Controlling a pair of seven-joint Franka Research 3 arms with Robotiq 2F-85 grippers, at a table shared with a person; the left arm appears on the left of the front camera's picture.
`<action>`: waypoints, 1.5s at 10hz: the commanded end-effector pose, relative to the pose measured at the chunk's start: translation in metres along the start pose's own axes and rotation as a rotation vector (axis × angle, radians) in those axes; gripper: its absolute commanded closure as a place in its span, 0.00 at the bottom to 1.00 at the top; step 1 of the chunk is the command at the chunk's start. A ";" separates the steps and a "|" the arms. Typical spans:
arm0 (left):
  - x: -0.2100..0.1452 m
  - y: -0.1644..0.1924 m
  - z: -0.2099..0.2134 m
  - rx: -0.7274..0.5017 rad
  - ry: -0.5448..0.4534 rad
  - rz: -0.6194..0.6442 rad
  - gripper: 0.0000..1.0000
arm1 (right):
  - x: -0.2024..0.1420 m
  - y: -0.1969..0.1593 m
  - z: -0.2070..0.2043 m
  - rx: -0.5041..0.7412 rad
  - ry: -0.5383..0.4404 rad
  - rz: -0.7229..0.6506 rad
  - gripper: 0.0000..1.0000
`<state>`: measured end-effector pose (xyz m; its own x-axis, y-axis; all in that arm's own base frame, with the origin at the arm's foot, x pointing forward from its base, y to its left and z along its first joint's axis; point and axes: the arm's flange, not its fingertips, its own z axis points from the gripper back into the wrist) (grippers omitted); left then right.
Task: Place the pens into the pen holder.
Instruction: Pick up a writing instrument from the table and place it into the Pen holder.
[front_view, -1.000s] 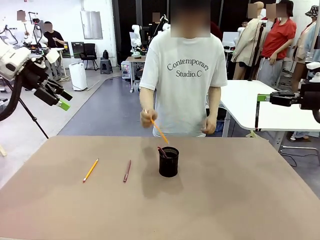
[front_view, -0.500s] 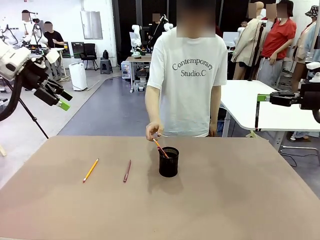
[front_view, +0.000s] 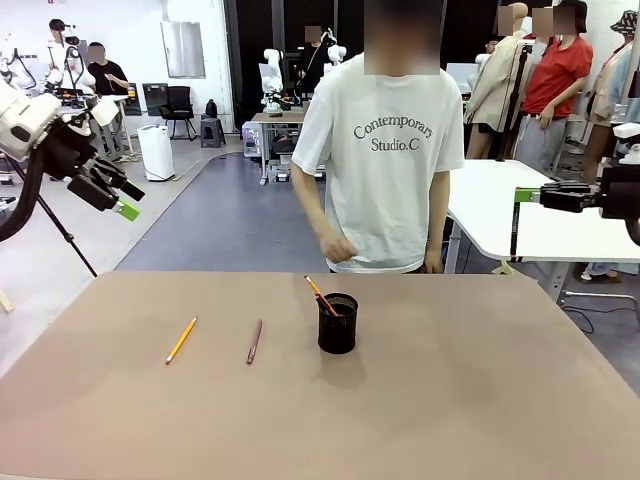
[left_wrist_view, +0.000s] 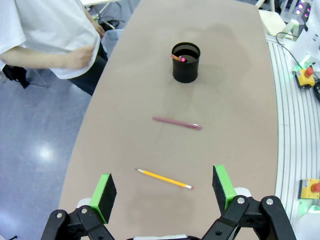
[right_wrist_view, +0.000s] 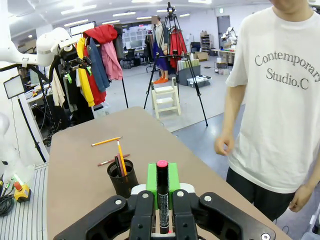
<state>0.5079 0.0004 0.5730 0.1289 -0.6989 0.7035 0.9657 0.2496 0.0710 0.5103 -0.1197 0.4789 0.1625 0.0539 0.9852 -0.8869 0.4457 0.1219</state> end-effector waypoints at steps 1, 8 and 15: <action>0.001 0.000 0.001 -0.005 -0.004 -0.002 0.00 | 0.003 0.001 -0.002 -0.001 0.009 -0.010 1.00; 0.001 0.000 0.001 -0.005 -0.004 -0.002 0.00 | 0.003 0.001 -0.002 -0.001 0.009 -0.010 1.00; 0.001 0.000 0.001 -0.005 -0.004 -0.002 0.00 | -0.002 0.016 -0.104 0.197 -0.119 0.003 1.00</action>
<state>0.5079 0.0001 0.5731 0.1285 -0.6990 0.7035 0.9659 0.2491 0.0711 0.5296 -0.0300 0.4680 0.1573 -0.0371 0.9869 -0.9449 0.2848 0.1613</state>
